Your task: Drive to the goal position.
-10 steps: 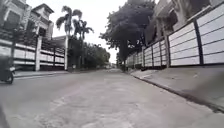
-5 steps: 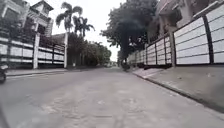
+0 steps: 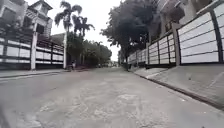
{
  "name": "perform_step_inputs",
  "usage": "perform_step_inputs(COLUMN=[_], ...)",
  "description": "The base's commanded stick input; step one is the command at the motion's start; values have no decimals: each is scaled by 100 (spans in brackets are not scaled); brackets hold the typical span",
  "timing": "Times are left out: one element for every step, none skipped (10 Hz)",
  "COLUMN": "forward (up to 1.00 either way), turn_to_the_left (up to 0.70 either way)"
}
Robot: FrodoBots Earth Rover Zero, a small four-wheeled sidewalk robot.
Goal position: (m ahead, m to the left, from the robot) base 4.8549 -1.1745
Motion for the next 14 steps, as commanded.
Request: perform_step_inputs(forward=[70, 70, 70, 70, 70, 70, 70, 70, 70, 70, 70, 70, 70, 70], turn_to_the_left=[0, 0, 0, 0, 0, 0, 0, 0, 0, 0, 0, -14, -32, -2])
